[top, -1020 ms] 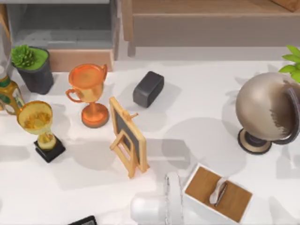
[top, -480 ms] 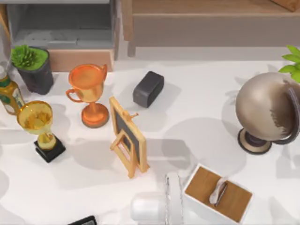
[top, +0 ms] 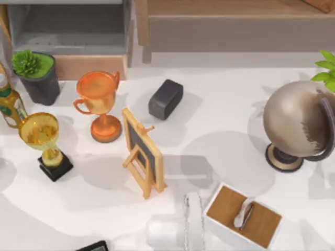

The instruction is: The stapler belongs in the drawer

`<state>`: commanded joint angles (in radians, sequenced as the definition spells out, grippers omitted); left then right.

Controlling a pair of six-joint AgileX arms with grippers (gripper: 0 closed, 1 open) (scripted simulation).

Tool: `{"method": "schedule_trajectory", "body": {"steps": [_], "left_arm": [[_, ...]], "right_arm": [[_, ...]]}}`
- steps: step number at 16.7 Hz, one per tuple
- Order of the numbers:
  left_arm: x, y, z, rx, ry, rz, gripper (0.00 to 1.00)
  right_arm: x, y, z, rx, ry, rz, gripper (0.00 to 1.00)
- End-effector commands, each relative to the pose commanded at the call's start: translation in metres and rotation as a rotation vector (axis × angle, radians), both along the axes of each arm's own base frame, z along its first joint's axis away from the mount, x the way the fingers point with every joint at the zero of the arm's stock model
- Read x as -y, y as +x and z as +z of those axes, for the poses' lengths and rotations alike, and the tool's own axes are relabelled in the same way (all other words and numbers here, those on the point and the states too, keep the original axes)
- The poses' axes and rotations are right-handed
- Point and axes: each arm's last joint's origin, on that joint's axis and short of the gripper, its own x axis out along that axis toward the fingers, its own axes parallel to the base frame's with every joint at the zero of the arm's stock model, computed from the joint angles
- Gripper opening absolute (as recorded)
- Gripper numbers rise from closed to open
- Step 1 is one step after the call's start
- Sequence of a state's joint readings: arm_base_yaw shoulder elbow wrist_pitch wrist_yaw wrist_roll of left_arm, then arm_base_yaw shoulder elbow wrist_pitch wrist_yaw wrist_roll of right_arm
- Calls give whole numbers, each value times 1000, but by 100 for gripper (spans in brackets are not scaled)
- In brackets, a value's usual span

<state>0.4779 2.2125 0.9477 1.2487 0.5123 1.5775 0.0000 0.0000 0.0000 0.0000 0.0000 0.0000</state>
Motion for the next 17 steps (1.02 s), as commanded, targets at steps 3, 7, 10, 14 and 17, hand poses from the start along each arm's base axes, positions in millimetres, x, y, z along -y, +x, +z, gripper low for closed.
{"method": "schedule_trajectory", "body": {"steps": [3,7,10,14,17], "left_arm": [[5,9,-4,-16,-10,-4,0],[5,12,-8,-31,-17,-5,0],[2,33,-8,-27,-15,3,0],[1,66,-2,-10,-7,5,0],[4,70,-4,-19,-12,0,0]], "right_arm": [[0,0,0,0,0,0,100],[0,0,0,0,0,0,100],[0,0,0,0,0,0,100],[0,0,0,0,0,0,100],[0,0,0,0,0,0,100]]}}
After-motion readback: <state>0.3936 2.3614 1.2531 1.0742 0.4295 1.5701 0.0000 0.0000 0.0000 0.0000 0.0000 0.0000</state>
